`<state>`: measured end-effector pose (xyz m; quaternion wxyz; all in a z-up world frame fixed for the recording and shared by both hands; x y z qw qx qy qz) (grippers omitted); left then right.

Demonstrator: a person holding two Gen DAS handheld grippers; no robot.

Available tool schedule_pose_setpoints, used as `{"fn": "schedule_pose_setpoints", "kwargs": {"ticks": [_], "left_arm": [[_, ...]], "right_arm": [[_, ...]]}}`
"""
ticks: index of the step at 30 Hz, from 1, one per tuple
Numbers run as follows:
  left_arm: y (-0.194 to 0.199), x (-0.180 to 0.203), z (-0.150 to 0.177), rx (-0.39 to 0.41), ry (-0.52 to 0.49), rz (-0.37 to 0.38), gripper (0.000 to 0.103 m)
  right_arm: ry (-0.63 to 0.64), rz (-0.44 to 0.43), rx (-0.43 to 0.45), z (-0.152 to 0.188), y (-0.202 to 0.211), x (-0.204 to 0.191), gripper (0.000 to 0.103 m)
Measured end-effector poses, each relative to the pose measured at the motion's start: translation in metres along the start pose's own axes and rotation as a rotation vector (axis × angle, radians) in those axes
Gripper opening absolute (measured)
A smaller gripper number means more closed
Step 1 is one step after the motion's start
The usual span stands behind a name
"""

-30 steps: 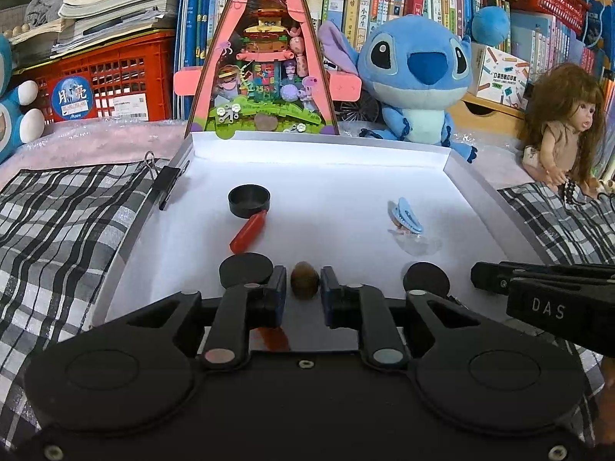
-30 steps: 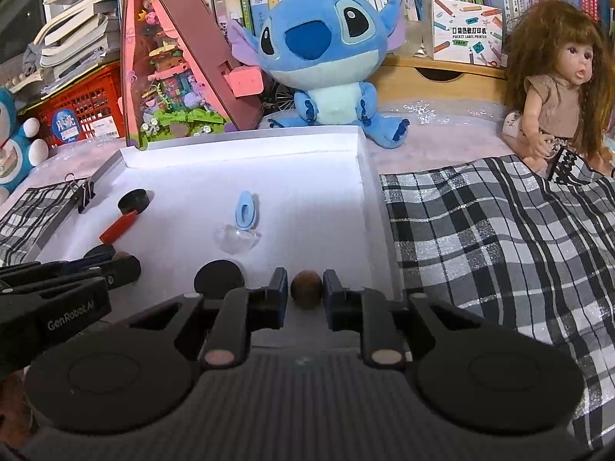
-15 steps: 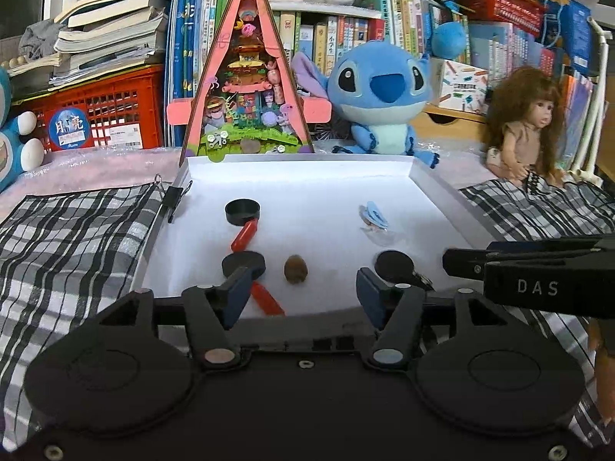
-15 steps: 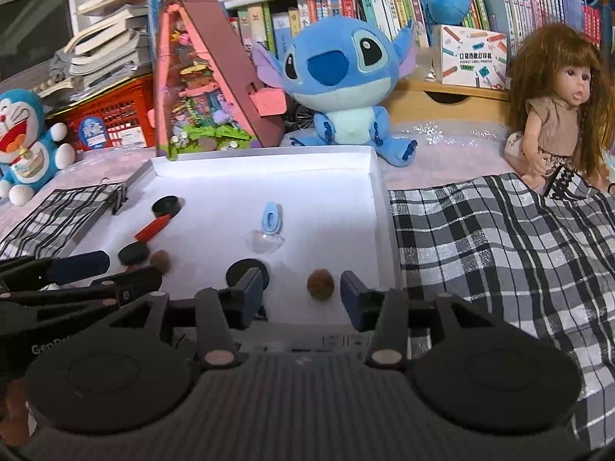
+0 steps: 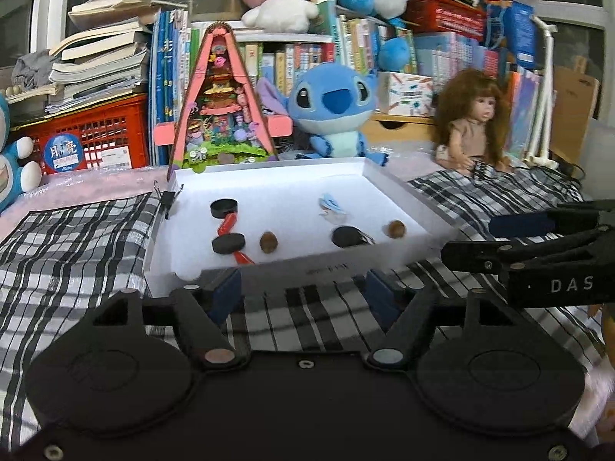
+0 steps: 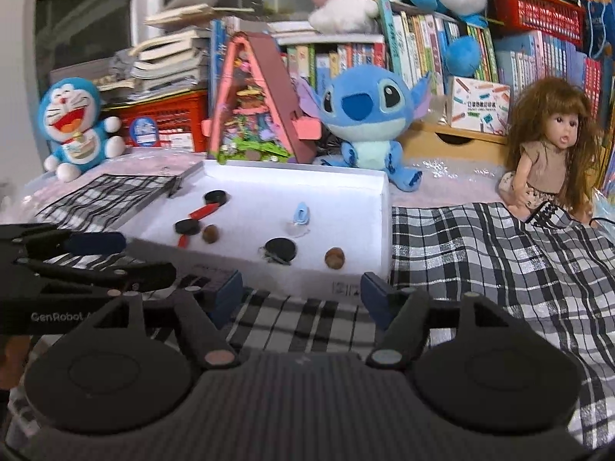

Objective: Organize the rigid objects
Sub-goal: 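Lift both tools from the tray and move back over the cloth, then grasp the blue plastic piece with the left tool while the right tool grasps a black ring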

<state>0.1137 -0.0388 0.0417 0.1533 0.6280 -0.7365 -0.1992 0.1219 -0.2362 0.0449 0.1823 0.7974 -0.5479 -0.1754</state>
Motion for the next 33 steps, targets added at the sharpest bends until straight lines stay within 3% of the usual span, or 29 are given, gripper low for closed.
{"fn": "schedule_pose_setpoints", "kwargs": {"ticks": [13,22,27,33], "left_arm": [[0.046,0.0,0.053,-0.031,-0.012,0.132,0.077],[0.05,0.004,0.073,-0.06,-0.035,0.156,0.077],[0.046,0.01,0.075,-0.064,-0.056,0.168,0.072],[0.039,0.014,0.075,-0.057,-0.064,0.172,0.066]], "right_arm": [[0.078,-0.072,0.016,0.046,0.045,-0.021,0.086],[0.176,-0.08,-0.018,0.073,0.052,-0.037,0.087],[0.202,-0.095,-0.051,0.083,0.048,-0.044,0.087],[0.209,-0.101,-0.069,0.088,0.044,-0.048,0.076]]}}
Point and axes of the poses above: each gripper's, at about its wrist camera, not at the fingertips, and y roughly against the way its jaws point, x to its right, z to its underside, the point moved 1 cm from there along -y, roughly the way its jaws point, and after that the axes turned 7 degrees about -z, right-handed, at the moved point
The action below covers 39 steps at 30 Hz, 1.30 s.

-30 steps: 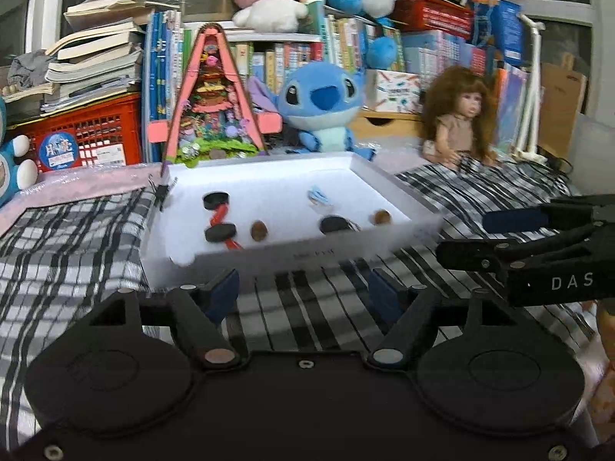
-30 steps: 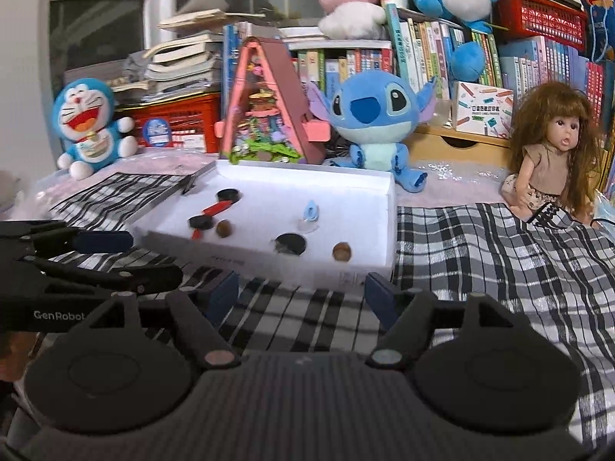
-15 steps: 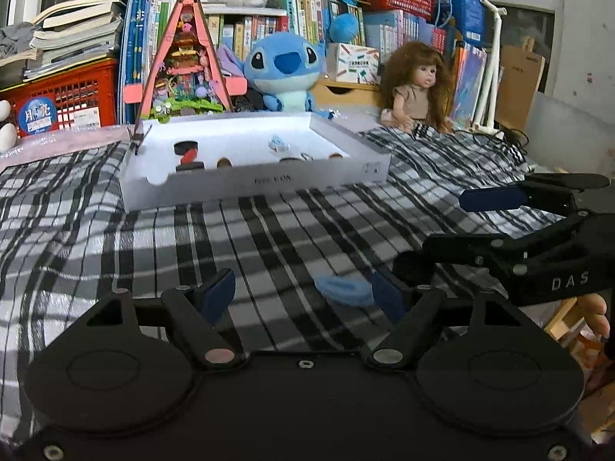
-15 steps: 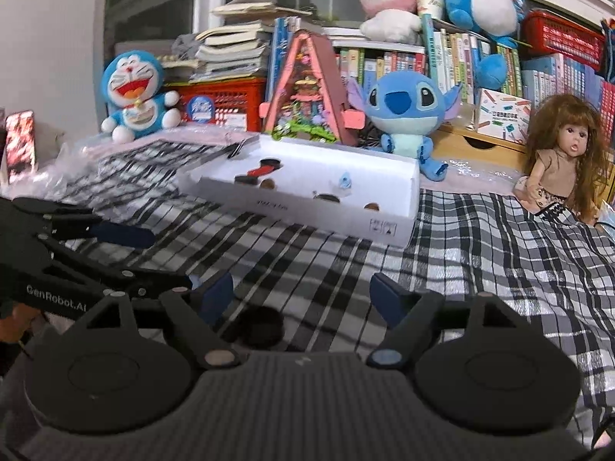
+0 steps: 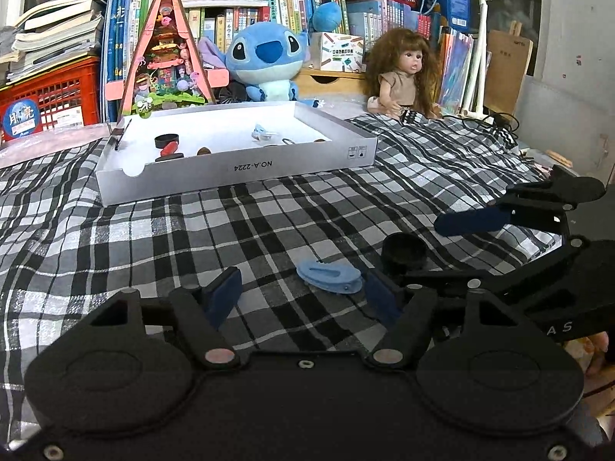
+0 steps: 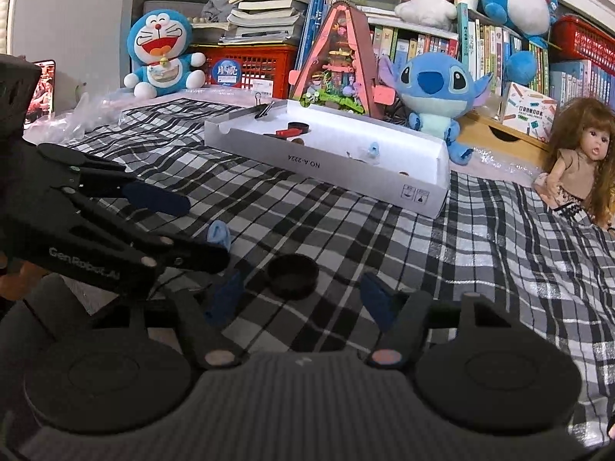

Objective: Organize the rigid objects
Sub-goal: 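Grasp the blue plastic piece with the left tool while the right tool grasps a black ring, then carry the blue piece and black ring with both tools over the tray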

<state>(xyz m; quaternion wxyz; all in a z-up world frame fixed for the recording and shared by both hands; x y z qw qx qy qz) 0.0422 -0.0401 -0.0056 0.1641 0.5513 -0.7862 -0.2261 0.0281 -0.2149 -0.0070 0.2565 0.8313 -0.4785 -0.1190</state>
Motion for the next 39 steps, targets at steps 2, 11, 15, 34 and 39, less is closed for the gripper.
{"fn": "schedule_pose_setpoints", "kwargs": {"ticks": [2,11,15,34,39], "left_arm": [[-0.001,0.001,-0.001,0.004,0.0,0.014,0.057],[-0.002,0.008,0.001,0.01,-0.016,0.033,0.035],[0.0,0.008,0.001,0.007,-0.005,0.033,0.035],[-0.016,-0.029,-0.075,0.047,0.106,-0.04,0.034],[-0.035,-0.041,-0.105,0.035,0.15,-0.06,0.034]], "right_arm": [[-0.009,-0.001,-0.004,0.0,-0.002,0.001,0.073],[-0.007,-0.009,-0.013,0.001,-0.003,0.0,0.05],[-0.02,-0.02,-0.012,0.0,-0.004,-0.001,0.034],[-0.117,0.073,0.044,-0.05,-0.008,0.031,0.034],[-0.151,0.106,0.044,-0.078,-0.018,0.053,0.034]]}}
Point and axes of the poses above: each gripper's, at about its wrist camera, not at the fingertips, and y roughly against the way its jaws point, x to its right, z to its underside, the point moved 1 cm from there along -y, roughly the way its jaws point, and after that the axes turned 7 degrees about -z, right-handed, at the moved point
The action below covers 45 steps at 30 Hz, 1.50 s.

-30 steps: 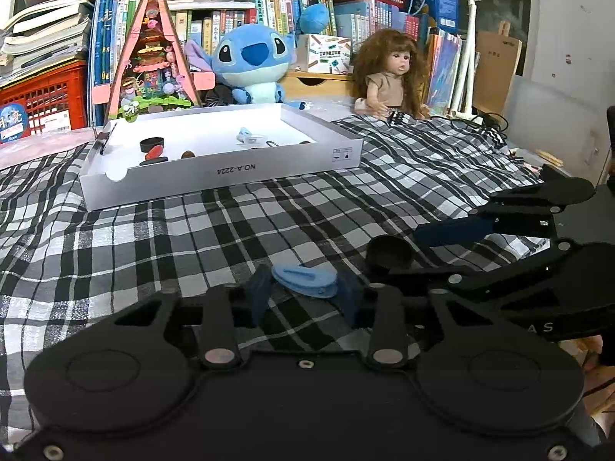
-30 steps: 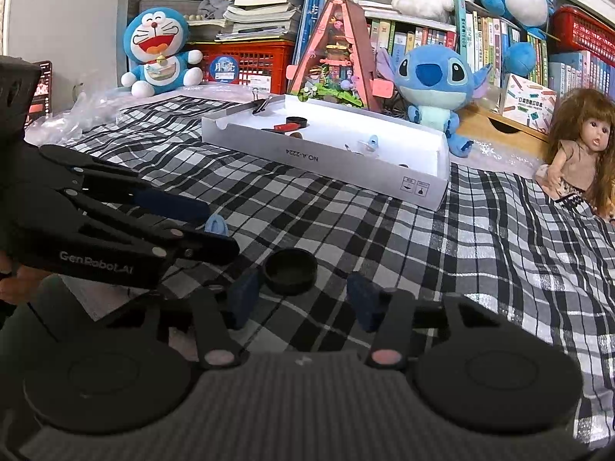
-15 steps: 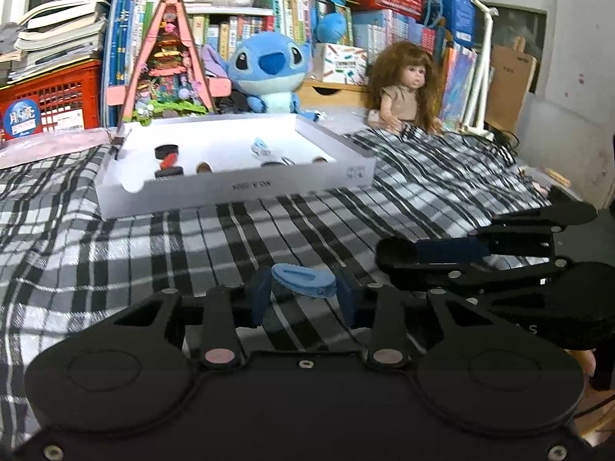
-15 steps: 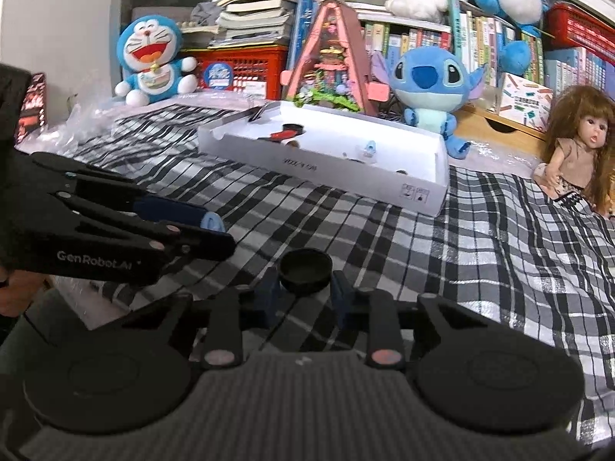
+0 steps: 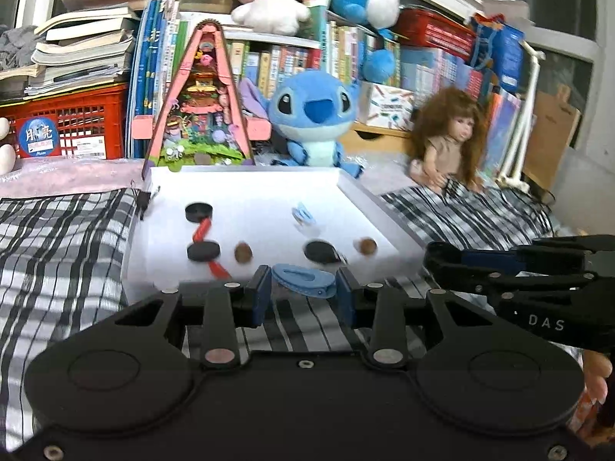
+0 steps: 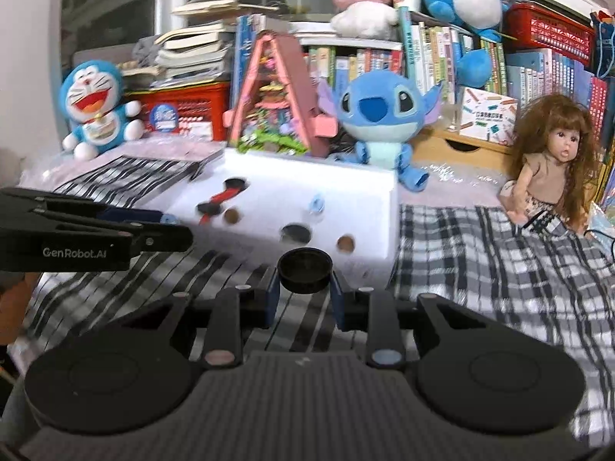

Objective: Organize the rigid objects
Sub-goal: 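Carry the blue piece and black ring with both tools over the tray, then open both tools to drop the blue piece and black ring into the tray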

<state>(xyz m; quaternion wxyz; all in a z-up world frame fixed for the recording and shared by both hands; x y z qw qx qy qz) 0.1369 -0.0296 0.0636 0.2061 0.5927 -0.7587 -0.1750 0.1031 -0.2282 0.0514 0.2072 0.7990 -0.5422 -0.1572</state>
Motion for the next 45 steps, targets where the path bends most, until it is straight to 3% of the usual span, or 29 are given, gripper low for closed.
{"fn": "schedule_pose_setpoints", "kwargs": {"ticks": [5,13,23,45], "left_arm": [[-0.029,-0.009,-0.031,-0.04,0.056,-0.021,0.034],[-0.092,-0.036,-0.063,-0.171,0.214,-0.023,0.034],[-0.137,-0.036,-0.064,-0.221,0.203,-0.106,0.034],[-0.157,-0.03,-0.045,-0.22,0.149,-0.164,0.035]], "right_arm": [[-0.042,0.011,-0.015,-0.029,-0.017,0.017,0.034],[-0.175,0.004,-0.132,-0.068,-0.067,0.05,0.034],[-0.311,0.035,-0.246,-0.07,-0.125,0.068,0.034],[-0.331,0.06,-0.274,-0.061,-0.157,0.068,0.034]]}}
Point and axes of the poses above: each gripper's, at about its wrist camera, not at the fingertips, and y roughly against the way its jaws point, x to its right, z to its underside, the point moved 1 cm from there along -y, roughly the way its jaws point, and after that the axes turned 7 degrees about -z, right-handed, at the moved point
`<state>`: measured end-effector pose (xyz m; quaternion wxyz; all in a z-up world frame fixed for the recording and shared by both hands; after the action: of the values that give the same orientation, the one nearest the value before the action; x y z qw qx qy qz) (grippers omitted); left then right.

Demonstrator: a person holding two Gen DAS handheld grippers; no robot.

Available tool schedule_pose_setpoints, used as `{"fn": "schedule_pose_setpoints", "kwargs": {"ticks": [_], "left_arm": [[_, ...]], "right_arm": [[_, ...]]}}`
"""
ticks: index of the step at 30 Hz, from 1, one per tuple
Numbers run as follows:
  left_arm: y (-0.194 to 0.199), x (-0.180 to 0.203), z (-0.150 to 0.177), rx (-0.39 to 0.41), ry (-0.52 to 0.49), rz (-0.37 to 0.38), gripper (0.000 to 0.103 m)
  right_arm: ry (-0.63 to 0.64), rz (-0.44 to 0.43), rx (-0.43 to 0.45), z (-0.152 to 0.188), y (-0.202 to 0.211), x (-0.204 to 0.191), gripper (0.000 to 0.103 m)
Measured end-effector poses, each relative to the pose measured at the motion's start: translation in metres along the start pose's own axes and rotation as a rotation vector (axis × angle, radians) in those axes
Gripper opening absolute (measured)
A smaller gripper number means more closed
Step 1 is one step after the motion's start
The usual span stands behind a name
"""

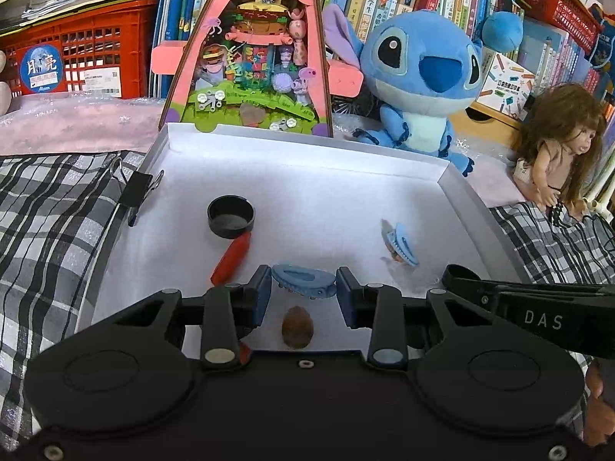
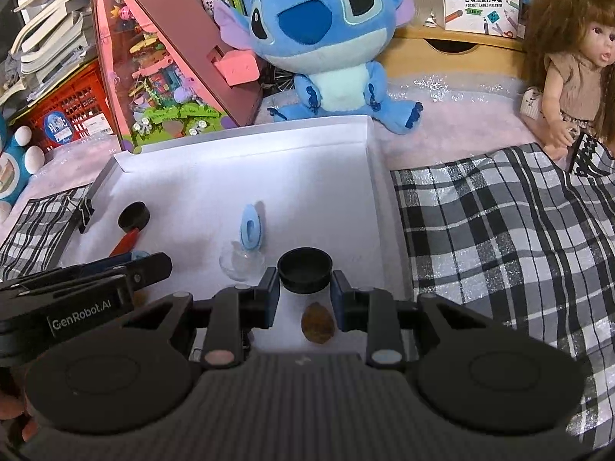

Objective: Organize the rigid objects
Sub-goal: 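Open both tools to drop the blue piece and black ring into the tray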

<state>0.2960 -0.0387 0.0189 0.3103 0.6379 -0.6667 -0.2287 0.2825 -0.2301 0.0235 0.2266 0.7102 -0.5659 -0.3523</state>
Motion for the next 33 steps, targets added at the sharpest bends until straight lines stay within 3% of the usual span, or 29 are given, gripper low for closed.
{"fn": "schedule_pose_setpoints", "kwargs": {"ticks": [33], "left_arm": [[0.002,0.006,0.011,0.063,-0.043,-0.025,0.035]], "right_arm": [[0.036,0.01,0.053,0.011,0.0,-0.002,0.036]]}}
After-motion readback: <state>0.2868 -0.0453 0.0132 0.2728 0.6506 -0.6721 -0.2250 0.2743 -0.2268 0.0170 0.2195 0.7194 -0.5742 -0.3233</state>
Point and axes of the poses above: each gripper's, at about its wrist camera, not at the fingertips, and y roughly against the way its jaws point, x to its right, z to its underside, the point moved 1 cm from there along -y, roughly the way its jaws point, and after that the axes turned 7 degrees about -z, right-handed, at the moved point
